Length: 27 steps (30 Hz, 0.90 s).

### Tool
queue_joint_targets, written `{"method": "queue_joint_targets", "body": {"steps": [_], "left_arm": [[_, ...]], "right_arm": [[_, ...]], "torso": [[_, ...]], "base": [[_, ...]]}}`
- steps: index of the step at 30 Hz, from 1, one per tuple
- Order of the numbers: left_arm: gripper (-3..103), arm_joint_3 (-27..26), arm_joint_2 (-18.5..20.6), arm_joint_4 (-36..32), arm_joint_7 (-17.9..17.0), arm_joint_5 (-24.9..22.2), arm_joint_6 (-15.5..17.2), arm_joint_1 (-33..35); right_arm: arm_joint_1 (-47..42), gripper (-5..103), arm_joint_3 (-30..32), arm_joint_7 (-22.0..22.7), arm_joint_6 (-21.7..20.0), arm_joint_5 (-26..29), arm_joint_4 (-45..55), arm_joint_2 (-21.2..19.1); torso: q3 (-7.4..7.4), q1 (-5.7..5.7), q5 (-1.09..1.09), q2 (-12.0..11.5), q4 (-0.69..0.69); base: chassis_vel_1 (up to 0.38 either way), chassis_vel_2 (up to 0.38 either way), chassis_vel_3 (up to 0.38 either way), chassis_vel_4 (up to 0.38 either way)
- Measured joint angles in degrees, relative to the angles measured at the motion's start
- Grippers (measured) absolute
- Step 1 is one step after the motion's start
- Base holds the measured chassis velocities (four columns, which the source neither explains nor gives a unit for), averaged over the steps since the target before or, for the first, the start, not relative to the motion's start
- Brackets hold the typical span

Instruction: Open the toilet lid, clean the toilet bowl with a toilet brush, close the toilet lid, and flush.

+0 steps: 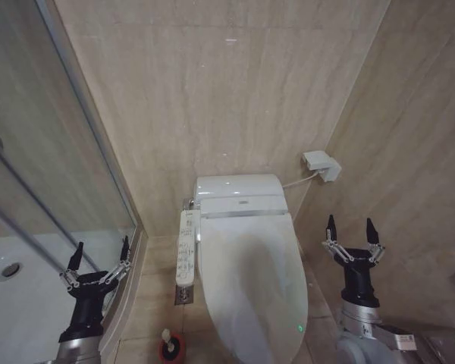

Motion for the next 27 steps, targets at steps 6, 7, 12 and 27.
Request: {"method": "queue_joint_targets", "body": {"steps": [6, 7, 12, 27], "left_arm": [[100, 0.45, -0.77, -0.27, 0.15, 0.81, -0.47, 0.49], [100, 0.45, -0.79, -0.32, 0.16, 0.82, -0.5, 0.5], [100, 1.01, -1.09, -0.11, 0.38, 1.11, -0.49, 0.29], [100, 3.36, -1.31, 3.72, 0.59, 1.22, -0.73, -1.83]], "right_arm": [[-0.39, 100, -0.23, -0.05, 0.75, -0.01, -0.39, 0.47], [-0.42, 100, -0.23, -0.06, 0.8, -0.02, -0.42, 0.44], [-0.34, 100, -0.22, -0.14, 1.18, -0.03, -0.89, 0.06], [-0.08, 100, -0.47, -1.24, 2.83, -0.4, -3.17, 0.03]], "torso": [[-0.01, -0.03, 0.03, 0.01, 0.0], [-0.01, -0.03, 0.04, 0.0, -0.01], [-0.01, -0.03, 0.02, 0.0, 0.01], [-0.05, -0.09, 0.0, 0.05, -0.03]], "base": [[0.257, -0.183, -0.249, 0.169], [0.284, -0.192, -0.269, 0.193], [0.287, -0.239, -0.273, 0.244], [0.346, -0.311, -0.337, 0.31]]}}
